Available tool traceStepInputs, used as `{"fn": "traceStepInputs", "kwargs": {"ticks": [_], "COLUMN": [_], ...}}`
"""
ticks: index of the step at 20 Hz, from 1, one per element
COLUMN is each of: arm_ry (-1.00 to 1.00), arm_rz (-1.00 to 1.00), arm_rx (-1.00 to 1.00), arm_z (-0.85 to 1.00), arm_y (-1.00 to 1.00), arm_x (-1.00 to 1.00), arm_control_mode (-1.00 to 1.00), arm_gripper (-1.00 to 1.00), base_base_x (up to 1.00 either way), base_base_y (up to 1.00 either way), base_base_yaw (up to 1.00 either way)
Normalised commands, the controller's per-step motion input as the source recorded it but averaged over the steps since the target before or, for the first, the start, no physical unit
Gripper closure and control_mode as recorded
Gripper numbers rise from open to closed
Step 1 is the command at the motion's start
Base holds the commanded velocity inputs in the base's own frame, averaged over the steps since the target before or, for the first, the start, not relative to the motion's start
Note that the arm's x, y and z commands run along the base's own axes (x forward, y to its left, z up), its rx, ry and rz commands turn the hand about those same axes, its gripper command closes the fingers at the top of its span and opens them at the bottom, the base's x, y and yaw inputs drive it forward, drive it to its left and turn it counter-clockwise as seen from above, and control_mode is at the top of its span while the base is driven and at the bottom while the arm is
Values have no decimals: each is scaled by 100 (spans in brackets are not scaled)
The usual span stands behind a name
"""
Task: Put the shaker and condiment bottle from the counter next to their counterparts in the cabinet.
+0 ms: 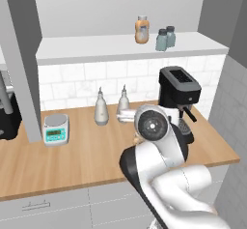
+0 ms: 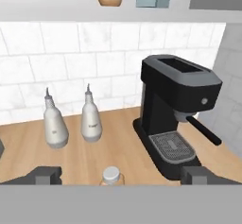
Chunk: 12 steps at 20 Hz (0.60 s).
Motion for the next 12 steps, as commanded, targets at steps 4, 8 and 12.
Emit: {"fn": "traceStepInputs", "kwargs": {"ticks": [4,8,12], "arm_ry": [-9,-11,-9], "arm_rz": [0,0,0], "arm_rx": [-1,-3,-1], "arm_z": [-90,-95,-77], "arm_y": [0,0,-9], "arm_x": [-6,0,0], "arm_control_mode": [-100,-100,-100], "arm_gripper": [-100,-100,-100], "base_base_x": [0,0,0], "base_base_y": [0,0,0], "base_base_yaw": [0,0,0]}}
